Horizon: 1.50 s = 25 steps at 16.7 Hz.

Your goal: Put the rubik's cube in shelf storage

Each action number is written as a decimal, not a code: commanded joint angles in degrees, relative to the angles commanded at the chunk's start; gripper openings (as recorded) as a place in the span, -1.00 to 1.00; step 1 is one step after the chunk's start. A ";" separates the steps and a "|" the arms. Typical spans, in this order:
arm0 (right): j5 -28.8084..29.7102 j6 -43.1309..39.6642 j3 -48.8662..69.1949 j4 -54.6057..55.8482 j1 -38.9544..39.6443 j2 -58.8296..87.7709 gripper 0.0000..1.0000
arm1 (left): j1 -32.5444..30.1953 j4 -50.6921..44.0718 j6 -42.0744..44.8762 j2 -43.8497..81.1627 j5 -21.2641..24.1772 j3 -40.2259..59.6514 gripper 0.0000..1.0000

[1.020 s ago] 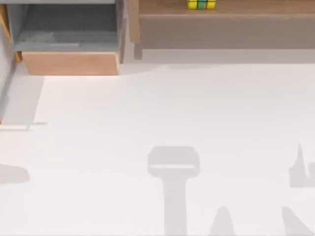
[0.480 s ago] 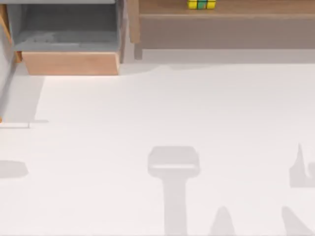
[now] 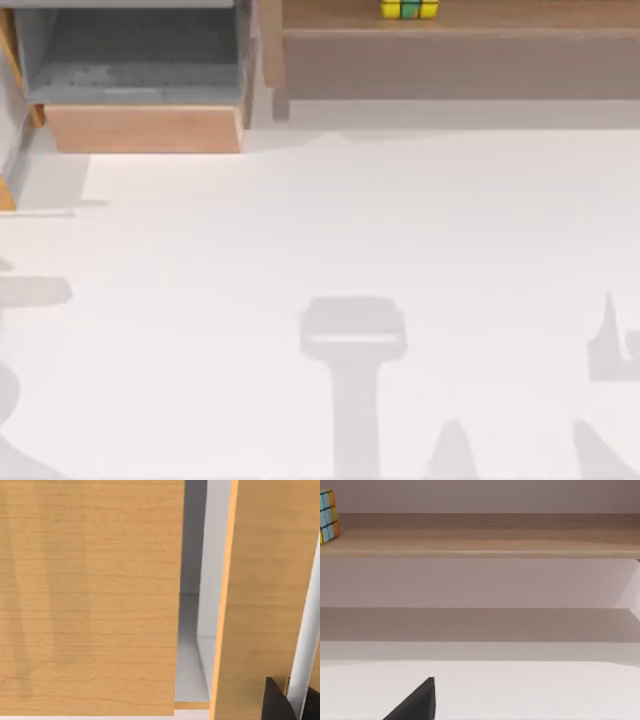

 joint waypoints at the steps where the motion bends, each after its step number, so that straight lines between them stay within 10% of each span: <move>1: 0.00 0.00 0.00 0.00 0.00 0.00 1.00 | 0.00 0.00 0.00 0.00 0.00 0.00 -1.00; 25: 0.00 0.00 0.00 0.00 0.00 0.00 1.00 | -8.33 -16.32 -0.56 13.56 -8.66 29.65 -1.00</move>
